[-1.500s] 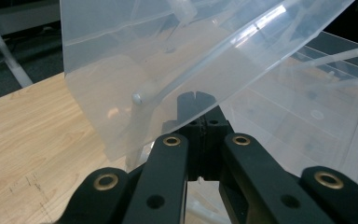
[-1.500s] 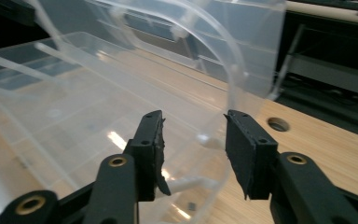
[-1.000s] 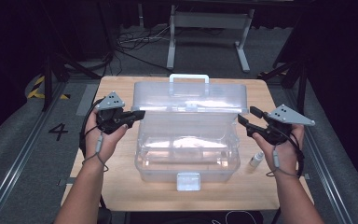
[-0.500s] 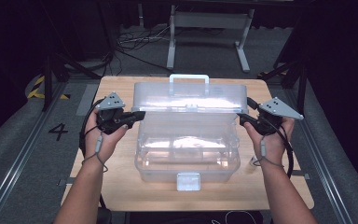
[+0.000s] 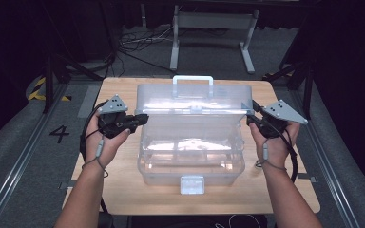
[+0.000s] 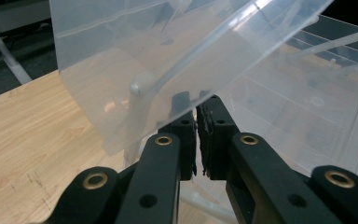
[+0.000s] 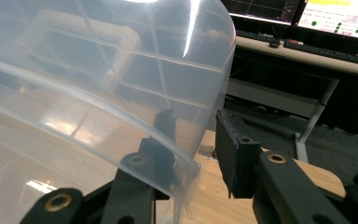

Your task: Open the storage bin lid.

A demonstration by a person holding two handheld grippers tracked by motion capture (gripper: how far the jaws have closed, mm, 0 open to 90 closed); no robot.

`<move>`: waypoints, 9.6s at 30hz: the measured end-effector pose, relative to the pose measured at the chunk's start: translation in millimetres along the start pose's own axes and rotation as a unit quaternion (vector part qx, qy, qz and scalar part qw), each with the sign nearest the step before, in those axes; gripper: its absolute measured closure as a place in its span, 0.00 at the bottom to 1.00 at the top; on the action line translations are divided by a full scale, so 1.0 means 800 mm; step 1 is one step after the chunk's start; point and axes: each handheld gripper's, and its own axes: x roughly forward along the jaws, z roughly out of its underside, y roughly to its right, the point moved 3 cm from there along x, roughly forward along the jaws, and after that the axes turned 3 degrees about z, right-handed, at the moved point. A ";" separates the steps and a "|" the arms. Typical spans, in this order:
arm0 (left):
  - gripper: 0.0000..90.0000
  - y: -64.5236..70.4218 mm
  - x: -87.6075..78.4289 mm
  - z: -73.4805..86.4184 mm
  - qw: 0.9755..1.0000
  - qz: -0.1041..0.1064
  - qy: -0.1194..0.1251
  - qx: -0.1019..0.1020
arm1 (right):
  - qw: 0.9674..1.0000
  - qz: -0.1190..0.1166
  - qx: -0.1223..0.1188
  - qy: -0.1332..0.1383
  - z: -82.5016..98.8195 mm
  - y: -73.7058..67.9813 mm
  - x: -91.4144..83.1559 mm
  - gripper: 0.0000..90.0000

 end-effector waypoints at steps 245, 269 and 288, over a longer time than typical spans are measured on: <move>0.92 0.039 0.031 0.108 0.964 0.180 -0.195 0.013 | 0.990 -0.069 0.090 -0.089 0.024 0.091 0.244 0.91; 0.80 0.034 0.023 0.093 0.975 0.150 -0.162 0.009 | 0.989 -0.076 0.104 -0.077 0.016 0.109 0.226 0.89; 0.48 -0.003 -0.003 0.057 0.994 0.074 -0.074 -0.017 | 0.992 -0.102 0.068 -0.042 -0.014 0.136 0.111 0.58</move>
